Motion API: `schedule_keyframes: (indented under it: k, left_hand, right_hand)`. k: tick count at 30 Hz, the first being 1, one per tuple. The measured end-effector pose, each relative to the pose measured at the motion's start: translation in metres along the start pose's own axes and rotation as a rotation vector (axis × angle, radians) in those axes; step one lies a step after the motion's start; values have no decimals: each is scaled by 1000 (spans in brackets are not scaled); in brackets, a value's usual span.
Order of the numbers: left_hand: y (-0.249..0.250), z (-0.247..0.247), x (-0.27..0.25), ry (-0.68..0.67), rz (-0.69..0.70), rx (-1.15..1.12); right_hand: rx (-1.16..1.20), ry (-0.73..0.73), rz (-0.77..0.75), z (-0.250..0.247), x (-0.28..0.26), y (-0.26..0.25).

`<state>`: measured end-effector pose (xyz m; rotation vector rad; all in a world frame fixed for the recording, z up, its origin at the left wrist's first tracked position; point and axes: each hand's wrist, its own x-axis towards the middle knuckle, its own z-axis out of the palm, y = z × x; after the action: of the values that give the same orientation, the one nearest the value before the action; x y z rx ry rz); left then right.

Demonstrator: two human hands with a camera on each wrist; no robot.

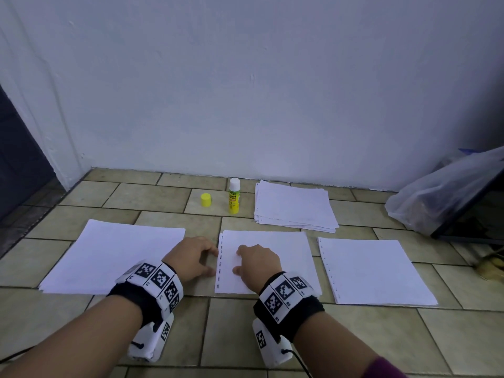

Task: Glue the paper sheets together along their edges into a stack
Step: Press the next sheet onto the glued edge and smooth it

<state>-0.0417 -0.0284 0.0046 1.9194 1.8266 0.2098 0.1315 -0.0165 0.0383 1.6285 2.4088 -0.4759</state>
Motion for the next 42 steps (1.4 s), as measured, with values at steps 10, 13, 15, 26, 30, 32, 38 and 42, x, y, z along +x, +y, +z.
schedule_keyframes:
  k: [10,13,15,26,30,32,38,42]
  left_hand:
    - [10,-8,-6,-20,10,49]
    - [17,-8,-7,-20,14,80]
    - [20,-7,-6,-62,10,91]
    - [45,-14,2,-196,-50,441]
    - [44,-13,1,-175,-45,505]
    - [42,-12,0,-164,-48,490]
    - [40,-13,-1,-189,-40,471]
    - [39,-11,-2,-203,-50,500]
  right_hand:
    - [-68,10,-16,-2,0,-4]
    - [-104,-5,-4,-1,3,-6]
    - [-98,-11,13,0,5,-6]
    - [-27,-21,17,-4,12,3]
    - [11,-26,-157,2,18,-6]
    - [57,-94,-195,1,21,-4]
    - [60,-127,-46,-9,24,46]
    - [92,-80,66,-12,22,79]
